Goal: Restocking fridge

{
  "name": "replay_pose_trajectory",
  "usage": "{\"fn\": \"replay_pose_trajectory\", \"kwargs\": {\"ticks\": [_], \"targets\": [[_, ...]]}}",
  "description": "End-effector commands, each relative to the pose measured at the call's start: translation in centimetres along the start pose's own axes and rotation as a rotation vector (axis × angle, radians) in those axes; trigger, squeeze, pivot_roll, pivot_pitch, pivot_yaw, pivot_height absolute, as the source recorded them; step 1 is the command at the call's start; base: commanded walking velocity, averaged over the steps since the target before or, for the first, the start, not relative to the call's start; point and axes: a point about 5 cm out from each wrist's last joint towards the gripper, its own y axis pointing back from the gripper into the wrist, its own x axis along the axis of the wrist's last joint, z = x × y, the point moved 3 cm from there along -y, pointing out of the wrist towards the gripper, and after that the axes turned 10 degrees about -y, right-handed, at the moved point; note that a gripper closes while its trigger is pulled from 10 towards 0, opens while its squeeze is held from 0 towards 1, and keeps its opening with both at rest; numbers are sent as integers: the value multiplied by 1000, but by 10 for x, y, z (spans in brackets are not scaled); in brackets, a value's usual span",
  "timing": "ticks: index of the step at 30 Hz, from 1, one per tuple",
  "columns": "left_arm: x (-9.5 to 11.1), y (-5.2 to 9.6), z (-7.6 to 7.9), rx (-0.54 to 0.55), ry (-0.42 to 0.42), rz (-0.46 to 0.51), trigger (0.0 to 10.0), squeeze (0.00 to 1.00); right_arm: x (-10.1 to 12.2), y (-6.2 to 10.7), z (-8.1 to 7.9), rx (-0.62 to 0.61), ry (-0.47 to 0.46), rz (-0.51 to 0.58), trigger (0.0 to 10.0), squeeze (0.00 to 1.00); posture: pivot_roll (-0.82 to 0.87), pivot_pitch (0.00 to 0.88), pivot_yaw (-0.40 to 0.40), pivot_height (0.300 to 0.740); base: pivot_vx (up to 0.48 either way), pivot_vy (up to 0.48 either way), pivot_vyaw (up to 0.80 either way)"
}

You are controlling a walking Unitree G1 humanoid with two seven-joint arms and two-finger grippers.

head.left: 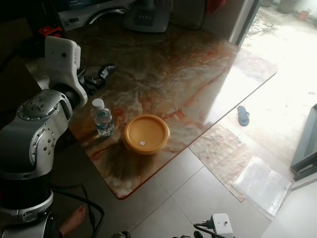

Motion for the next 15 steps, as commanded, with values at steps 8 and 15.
{"fn": "replay_pose_trajectory", "kwargs": {"ticks": [8, 15], "targets": [[-20, 5, 2, -95, -81, -232, 10000, 0, -6, 1, 0, -5, -16, -23, 10000, 0, 61, 189, -41, 740, 0, 0, 0], [-30, 8, 9, -213, -111, -328, 10000, 0, -7, 0, -1, -4, -15, -26, 10000, 0, 57, 186, -35, 740, 0, 0, 0]]}}
